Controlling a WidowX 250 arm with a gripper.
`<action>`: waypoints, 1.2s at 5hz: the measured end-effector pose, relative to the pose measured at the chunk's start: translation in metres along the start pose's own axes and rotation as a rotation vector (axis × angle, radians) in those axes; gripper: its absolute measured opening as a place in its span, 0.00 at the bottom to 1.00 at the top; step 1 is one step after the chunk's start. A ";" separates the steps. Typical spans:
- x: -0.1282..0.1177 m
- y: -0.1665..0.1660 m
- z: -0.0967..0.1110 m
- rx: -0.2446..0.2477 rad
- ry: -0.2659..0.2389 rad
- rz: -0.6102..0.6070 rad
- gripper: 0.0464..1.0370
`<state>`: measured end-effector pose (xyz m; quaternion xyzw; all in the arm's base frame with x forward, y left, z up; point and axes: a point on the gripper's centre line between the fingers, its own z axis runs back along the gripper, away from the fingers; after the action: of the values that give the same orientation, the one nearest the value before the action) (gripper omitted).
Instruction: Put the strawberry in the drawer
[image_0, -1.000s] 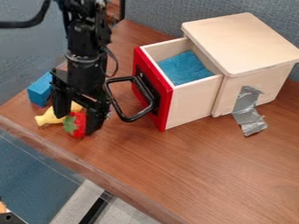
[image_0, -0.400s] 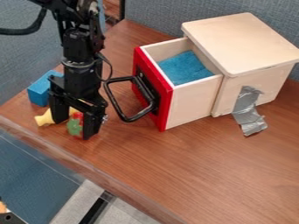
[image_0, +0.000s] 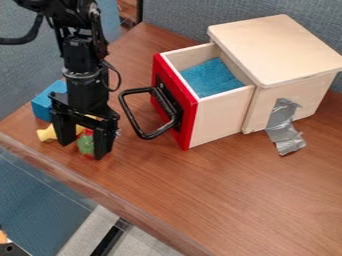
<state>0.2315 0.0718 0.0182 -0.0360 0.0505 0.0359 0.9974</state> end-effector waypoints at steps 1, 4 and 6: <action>0.001 0.003 0.000 -0.012 -0.015 0.066 0.71; -0.001 -0.003 0.016 -0.022 -0.086 0.099 0.71; -0.004 -0.025 0.065 -0.040 -0.175 0.047 0.71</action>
<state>0.2360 0.0515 0.0852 -0.0515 -0.0369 0.0634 0.9960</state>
